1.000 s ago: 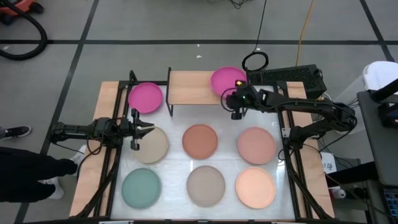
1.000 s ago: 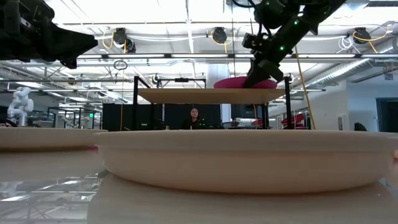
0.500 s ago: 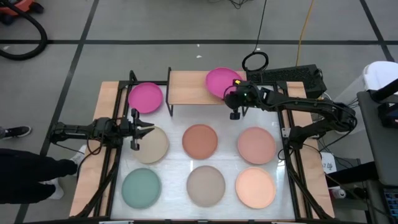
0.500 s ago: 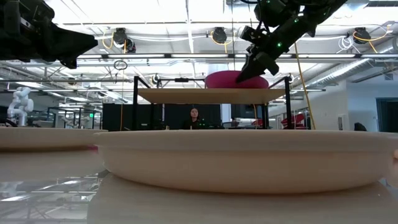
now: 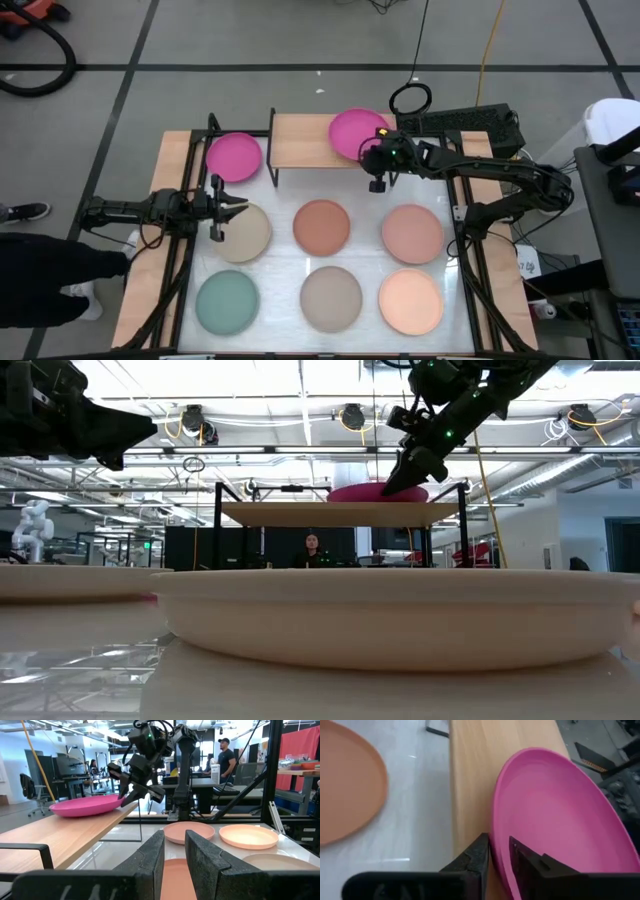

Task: Place and stack plates onto a shelf
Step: Put the right pink plate on the shelf, then stack the pink plate on top of the pink plate on the shelf

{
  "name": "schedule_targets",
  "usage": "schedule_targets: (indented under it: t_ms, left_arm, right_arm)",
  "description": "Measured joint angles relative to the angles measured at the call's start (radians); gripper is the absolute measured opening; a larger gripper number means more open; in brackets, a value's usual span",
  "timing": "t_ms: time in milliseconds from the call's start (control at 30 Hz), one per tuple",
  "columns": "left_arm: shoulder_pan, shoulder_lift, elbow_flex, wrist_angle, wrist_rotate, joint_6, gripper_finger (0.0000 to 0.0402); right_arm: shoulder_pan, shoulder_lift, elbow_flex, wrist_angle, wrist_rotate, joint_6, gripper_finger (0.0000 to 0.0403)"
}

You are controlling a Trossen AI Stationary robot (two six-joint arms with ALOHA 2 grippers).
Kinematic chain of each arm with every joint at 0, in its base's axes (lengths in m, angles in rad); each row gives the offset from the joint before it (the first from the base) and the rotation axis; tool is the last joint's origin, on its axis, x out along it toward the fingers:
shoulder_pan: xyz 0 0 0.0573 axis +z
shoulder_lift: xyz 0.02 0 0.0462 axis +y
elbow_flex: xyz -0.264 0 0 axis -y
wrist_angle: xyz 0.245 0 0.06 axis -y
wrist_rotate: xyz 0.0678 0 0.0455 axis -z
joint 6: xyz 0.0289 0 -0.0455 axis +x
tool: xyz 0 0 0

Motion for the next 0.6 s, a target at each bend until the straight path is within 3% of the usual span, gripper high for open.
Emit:
schedule_targets:
  t_ms: [333, 600]
  left_arm:
    - [0.000, 0.000, 0.000, 0.000, 0.000, 0.000, 0.0081]
    - [0.000, 0.000, 0.000, 0.000, 0.000, 0.000, 0.0081]
  right_arm:
    - [0.023, -0.075, 0.000, -0.063, -0.006, 0.065, 0.0089]
    - [0.094, -0.288, 0.000, -0.035, -0.019, 0.173, 0.0093]
